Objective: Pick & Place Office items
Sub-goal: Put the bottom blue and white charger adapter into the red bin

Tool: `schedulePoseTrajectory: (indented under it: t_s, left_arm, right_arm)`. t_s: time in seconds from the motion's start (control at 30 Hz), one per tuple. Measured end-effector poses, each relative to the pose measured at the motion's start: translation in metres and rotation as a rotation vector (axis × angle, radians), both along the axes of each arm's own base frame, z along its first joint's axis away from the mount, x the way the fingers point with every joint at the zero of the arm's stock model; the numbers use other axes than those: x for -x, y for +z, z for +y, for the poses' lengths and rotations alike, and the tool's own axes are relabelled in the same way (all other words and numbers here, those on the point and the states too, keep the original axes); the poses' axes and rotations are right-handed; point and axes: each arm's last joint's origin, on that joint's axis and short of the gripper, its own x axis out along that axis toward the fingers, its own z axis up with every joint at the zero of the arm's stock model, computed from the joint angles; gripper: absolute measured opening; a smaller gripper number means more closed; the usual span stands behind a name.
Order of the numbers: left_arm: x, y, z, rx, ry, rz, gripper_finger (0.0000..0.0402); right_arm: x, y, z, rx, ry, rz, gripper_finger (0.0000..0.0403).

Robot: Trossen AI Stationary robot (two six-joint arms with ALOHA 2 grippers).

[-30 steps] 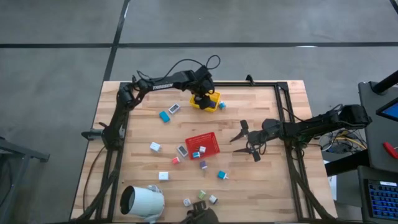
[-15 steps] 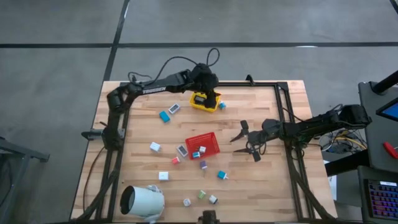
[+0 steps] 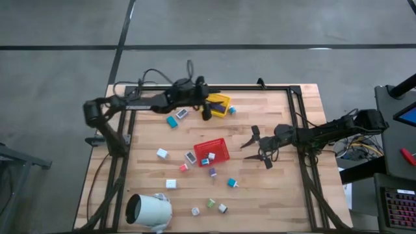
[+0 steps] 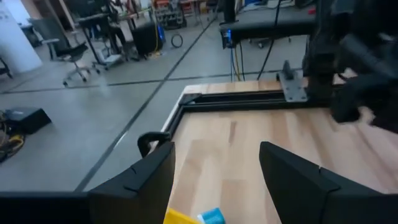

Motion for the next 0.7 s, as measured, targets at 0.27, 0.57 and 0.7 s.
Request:
schedulePoseTrajectory:
  t_s: [0.27, 0.57, 0.7]
  left_arm:
    - [0.044, 0.006, -0.033, -0.009, -0.033, -0.066, 0.0217]
    - [0.084, 0.014, -0.056, 0.016, -0.051, -0.086, 0.0214]
    - [0.096, 0.01, -0.061, 0.095, -0.041, -0.002, 0.0218]
  right_arm:
    - [0.0, 0.001, 0.0, 0.004, 0.001, -0.007, 0.0224]
    - [0.0, 0.0, 0.0, 0.0, 0.0, -0.005, 0.0224]
    - [0.0, 0.0, 0.0, 0.0, 0.0, -0.004, 0.0224]
